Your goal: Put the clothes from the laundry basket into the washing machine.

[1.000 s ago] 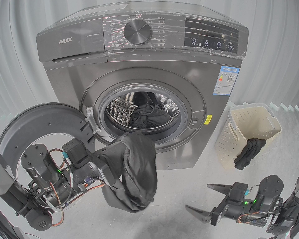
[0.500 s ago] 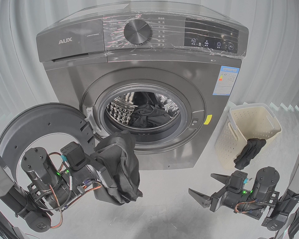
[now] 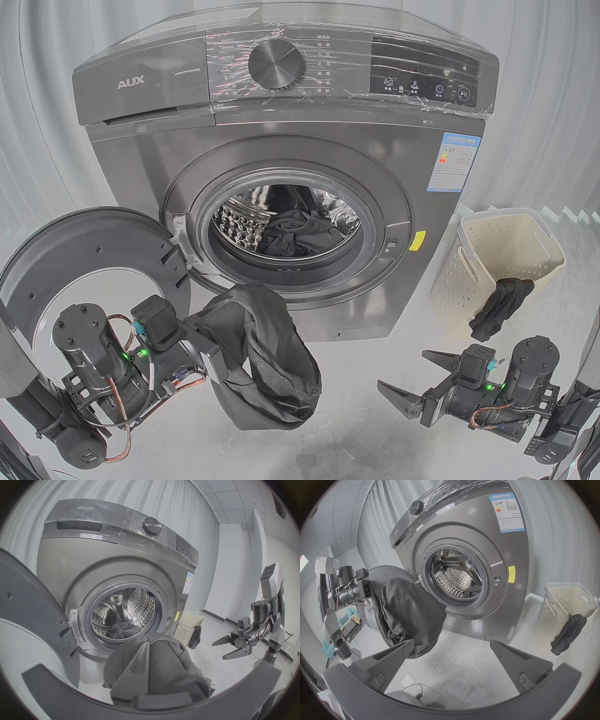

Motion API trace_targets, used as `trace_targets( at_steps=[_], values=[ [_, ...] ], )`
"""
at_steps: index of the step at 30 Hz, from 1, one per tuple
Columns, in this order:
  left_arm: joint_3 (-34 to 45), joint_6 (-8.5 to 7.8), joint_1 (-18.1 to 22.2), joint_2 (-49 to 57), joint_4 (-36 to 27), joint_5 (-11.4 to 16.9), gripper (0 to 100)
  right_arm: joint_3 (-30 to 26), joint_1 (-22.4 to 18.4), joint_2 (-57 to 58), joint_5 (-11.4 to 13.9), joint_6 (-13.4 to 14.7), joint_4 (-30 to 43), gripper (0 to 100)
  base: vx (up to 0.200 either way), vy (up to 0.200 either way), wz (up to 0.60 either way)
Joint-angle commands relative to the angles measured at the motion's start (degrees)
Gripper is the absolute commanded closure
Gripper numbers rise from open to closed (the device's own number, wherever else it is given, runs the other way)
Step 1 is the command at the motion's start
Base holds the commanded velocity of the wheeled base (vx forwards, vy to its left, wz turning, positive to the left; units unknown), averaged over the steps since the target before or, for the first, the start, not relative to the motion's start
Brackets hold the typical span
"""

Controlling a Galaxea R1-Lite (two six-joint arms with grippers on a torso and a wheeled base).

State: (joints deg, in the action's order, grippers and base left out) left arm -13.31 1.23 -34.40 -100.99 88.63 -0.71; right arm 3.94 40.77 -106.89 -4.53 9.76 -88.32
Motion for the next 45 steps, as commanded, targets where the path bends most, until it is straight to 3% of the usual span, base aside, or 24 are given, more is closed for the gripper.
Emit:
trace_targets(
  at_steps=[1, 7, 19, 30, 34, 41, 45],
  values=[
    [-0.8, -0.18, -0.3, -1.8, 0.1, -0.5, 100, 0.0, 0.3, -0.1, 0.0, 0.0, 0.0, 0, 0.200, 0.000, 0.00],
    [-0.7, -0.09, -0.8, -2.2, 0.1, -0.4, 100, -0.2, 0.4, -0.1, 0.1, 0.1, 0.0, 0, 0.000, 0.000, 0.00],
    [-0.8, 0.00, -2.0, -3.8, 0.1, -0.5, 100, -0.2, 0.7, -0.2, 0.1, 0.1, 0.0, 0, 0.200, 0.000, 0.00],
    [-0.7, 0.09, -2.9, -3.8, 0.1, -0.6, 100, -1.0, 1.2, 0.6, 0.3, 0.0, 0.0, 0, 0.000, 0.000, 0.00],
    [-0.4, 0.18, -4.0, -4.8, 0.1, -0.6, 100, -1.3, 3.8, 1.6, 0.0, 0.1, 0.0, 0, 0.000, 0.000, 0.00],
    [-5.6, 3.08, -5.3, -9.2, 0.1, -0.3, 100, -1.4, 7.6, 2.4, -2.0, 1.6, 0.0, 0, 0.000, 0.000, 0.00],
    [-6.2, 3.51, -5.1, -12.0, 0.1, 1.9, 100, -1.4, 7.6, 2.6, -2.0, 1.6, 0.0, 0, 0.000, 0.000, 0.00]
  ],
)
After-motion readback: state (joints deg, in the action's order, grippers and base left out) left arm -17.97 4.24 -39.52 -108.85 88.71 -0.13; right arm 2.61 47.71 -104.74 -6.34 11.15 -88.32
